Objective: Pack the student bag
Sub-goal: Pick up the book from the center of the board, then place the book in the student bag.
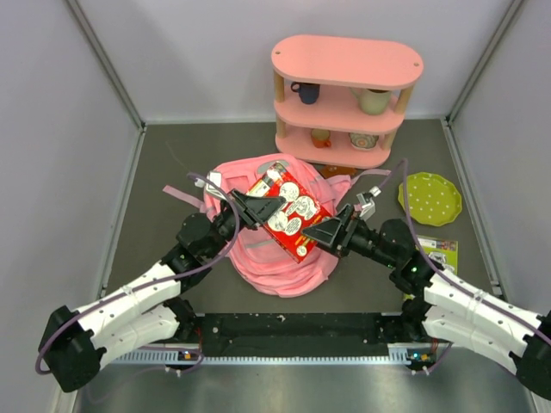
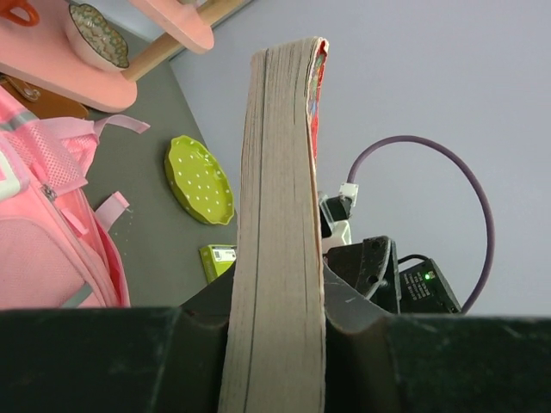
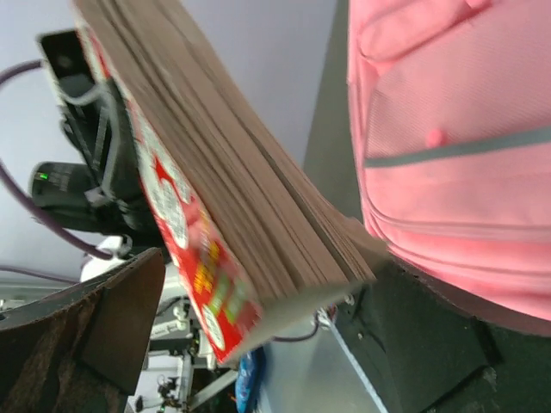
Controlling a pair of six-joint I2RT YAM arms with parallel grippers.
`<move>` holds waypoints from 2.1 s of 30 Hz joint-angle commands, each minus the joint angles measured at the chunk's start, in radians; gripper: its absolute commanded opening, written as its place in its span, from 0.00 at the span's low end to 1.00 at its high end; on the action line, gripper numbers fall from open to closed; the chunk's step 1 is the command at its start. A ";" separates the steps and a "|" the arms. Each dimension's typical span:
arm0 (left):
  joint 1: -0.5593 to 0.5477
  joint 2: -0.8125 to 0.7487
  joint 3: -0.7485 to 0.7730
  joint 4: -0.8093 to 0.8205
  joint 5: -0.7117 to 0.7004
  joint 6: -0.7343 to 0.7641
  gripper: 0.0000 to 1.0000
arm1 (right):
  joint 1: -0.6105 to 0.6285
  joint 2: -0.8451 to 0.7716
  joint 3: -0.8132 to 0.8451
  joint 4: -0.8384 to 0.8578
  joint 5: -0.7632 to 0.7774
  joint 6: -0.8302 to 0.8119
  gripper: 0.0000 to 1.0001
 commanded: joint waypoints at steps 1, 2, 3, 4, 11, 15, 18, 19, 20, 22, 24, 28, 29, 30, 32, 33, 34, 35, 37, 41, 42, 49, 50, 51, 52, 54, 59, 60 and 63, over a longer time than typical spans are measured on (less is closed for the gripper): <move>0.001 -0.006 -0.012 0.188 0.025 -0.055 0.00 | 0.028 0.040 -0.007 0.295 0.080 0.048 0.99; 0.001 -0.003 -0.014 0.188 0.028 -0.060 0.00 | 0.028 0.043 -0.013 0.318 0.085 0.051 0.98; 0.001 -0.002 -0.017 0.189 0.032 -0.061 0.00 | 0.028 0.046 -0.019 0.346 0.087 0.051 0.95; 0.001 -0.003 -0.020 0.191 0.034 -0.064 0.00 | 0.028 0.043 -0.019 0.352 0.091 0.048 0.89; 0.001 0.006 -0.037 0.192 0.035 -0.064 0.00 | 0.028 0.029 -0.018 0.366 0.087 0.036 0.07; 0.001 0.021 -0.035 0.140 0.074 -0.045 0.29 | 0.028 -0.006 -0.018 0.302 0.113 0.018 0.00; 0.001 -0.002 0.009 -0.100 0.085 0.076 0.78 | 0.028 -0.140 0.010 0.077 0.218 -0.063 0.00; 0.001 -0.009 0.044 -0.174 0.079 0.116 0.89 | 0.028 -0.181 0.039 -0.107 0.252 -0.081 0.00; 0.001 -0.014 0.063 -0.338 0.074 0.159 0.92 | 0.026 -0.213 0.054 -0.197 0.360 -0.096 0.00; 0.000 -0.031 0.112 -0.485 0.062 0.277 0.95 | 0.028 -0.306 0.099 -0.453 0.464 -0.121 0.00; 0.000 -0.037 0.126 -0.647 0.045 0.374 0.98 | 0.028 -0.362 0.117 -0.580 0.591 -0.124 0.00; -0.020 -0.002 0.164 -0.788 0.097 0.523 0.98 | 0.028 -0.472 0.146 -0.796 0.744 -0.124 0.00; -0.037 0.017 0.182 -0.829 0.100 0.549 0.98 | 0.028 -0.483 0.150 -0.816 0.757 -0.122 0.00; -0.093 0.055 0.225 -0.887 0.088 0.614 0.98 | 0.026 -0.492 0.151 -0.830 0.765 -0.122 0.00; -0.172 0.110 0.274 -0.956 0.001 0.705 0.98 | 0.028 -0.511 0.150 -0.867 0.769 -0.110 0.00; -0.245 0.127 0.312 -1.004 -0.001 0.736 0.98 | 0.028 -0.514 0.147 -0.872 0.766 -0.105 0.00; -0.272 0.145 0.330 -1.021 -0.001 0.767 0.98 | 0.028 -0.518 0.145 -0.875 0.757 -0.101 0.00; -0.289 0.179 0.343 -1.038 0.008 0.800 0.98 | 0.028 -0.518 0.145 -0.884 0.751 -0.095 0.00; -0.307 0.207 0.371 -1.064 0.055 0.824 0.95 | 0.028 -0.518 0.142 -0.892 0.743 -0.090 0.00; -0.342 0.274 0.393 -1.084 0.085 0.862 0.81 | 0.026 -0.528 0.142 -0.904 0.742 -0.082 0.00; -0.349 0.287 0.396 -1.093 0.085 0.867 0.76 | 0.028 -0.531 0.142 -0.905 0.742 -0.082 0.00; -0.365 0.354 0.403 -1.136 0.134 0.870 0.67 | 0.028 -0.531 0.127 -0.906 0.723 -0.056 0.00; -0.368 0.359 0.399 -1.125 0.137 0.868 0.66 | 0.028 -0.531 0.124 -0.907 0.722 -0.047 0.00; -0.373 0.362 0.394 -1.118 0.137 0.865 0.64 | 0.028 -0.531 0.120 -0.907 0.719 -0.045 0.00; -0.373 0.365 0.391 -1.109 0.135 0.864 0.63 | 0.026 -0.531 0.117 -0.907 0.719 -0.039 0.00; -0.373 0.374 0.379 -1.086 0.125 0.859 0.58 | 0.026 -0.531 0.116 -0.909 0.716 -0.039 0.00; -0.373 0.409 0.380 -1.067 0.089 0.867 0.50 | 0.028 -0.532 0.110 -0.909 0.713 -0.036 0.00; -0.375 0.415 0.383 -1.066 0.086 0.870 0.49 | 0.028 -0.531 0.110 -0.907 0.711 -0.036 0.00; -0.373 0.431 0.391 -1.062 0.072 0.871 0.45 | 0.028 -0.529 0.108 -0.907 0.708 -0.033 0.00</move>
